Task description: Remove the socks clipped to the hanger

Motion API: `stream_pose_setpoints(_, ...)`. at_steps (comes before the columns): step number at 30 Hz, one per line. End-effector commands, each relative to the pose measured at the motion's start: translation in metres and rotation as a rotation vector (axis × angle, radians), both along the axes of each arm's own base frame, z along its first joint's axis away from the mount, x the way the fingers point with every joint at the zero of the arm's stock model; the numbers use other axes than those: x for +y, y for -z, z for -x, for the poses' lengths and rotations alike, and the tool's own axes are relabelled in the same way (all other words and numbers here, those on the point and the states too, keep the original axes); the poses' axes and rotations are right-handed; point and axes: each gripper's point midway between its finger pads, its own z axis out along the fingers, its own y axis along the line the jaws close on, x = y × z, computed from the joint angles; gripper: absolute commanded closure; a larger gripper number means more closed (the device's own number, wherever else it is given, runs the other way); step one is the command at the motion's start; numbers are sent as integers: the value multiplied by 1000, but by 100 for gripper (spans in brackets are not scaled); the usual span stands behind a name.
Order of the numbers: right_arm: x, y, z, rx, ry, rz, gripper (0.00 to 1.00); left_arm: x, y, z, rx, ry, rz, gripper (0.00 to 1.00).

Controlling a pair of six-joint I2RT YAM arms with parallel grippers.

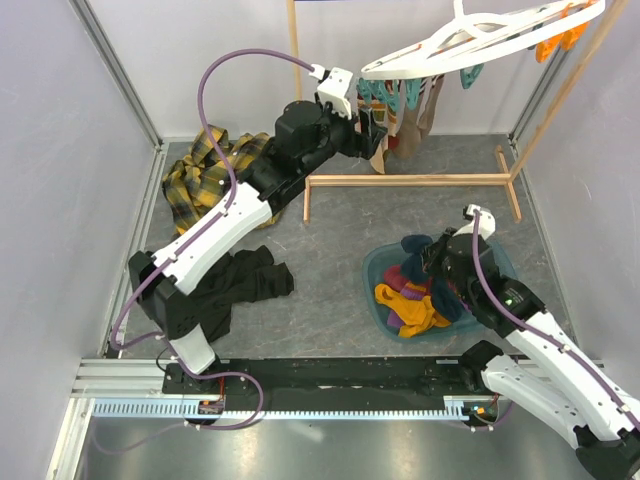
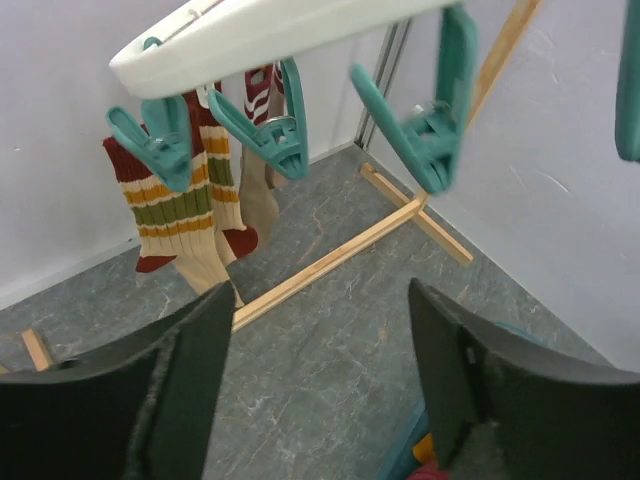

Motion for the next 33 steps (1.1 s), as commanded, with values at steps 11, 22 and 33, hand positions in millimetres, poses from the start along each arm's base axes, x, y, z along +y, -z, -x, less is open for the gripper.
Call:
stream_pose_setpoints(11, -49, 54, 6, 112, 336, 29, 52, 43, 6, 48, -105, 29, -59, 15)
stream_pose_setpoints(22, 0, -27, -52, -144, 103, 74, 32, 99, 64, 85, -72, -56, -120, 14)
stream_pose_setpoints(33, 55, -81, -168, -481, -54, 261, 31, 157, 39, 123, -214, -203, -4, 14)
